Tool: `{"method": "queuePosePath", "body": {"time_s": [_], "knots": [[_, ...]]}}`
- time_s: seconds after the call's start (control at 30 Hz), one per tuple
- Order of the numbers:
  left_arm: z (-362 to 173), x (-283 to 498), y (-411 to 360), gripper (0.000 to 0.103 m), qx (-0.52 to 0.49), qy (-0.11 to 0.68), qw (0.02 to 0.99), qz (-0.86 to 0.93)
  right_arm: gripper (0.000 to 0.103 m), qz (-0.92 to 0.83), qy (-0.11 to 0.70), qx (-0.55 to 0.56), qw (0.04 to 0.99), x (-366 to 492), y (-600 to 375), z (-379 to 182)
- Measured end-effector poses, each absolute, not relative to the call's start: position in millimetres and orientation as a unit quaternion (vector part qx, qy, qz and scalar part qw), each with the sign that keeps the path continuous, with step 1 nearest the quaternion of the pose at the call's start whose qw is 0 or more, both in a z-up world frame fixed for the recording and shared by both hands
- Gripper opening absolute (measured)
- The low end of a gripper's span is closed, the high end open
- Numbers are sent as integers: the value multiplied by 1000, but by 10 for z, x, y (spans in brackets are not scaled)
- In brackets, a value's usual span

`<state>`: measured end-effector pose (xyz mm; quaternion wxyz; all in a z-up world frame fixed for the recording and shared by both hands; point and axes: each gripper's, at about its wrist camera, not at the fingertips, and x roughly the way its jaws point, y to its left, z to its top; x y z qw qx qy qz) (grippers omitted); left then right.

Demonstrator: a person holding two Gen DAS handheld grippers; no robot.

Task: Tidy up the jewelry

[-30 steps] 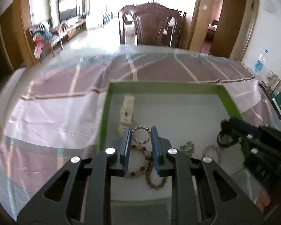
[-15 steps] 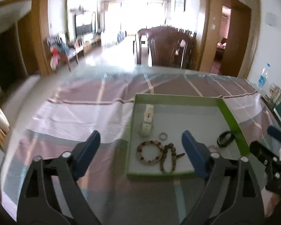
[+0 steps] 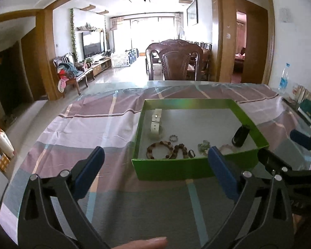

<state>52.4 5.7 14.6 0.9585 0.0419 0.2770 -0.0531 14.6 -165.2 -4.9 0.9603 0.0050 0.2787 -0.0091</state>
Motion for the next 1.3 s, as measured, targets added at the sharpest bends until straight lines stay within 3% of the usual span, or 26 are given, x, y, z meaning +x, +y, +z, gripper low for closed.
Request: {"method": "queuePosePath", "body": {"time_s": [1.3], "knots": [[25, 487, 20, 99, 55, 285, 955, -57, 100, -14, 284, 14, 959, 136, -1675, -85]]}}
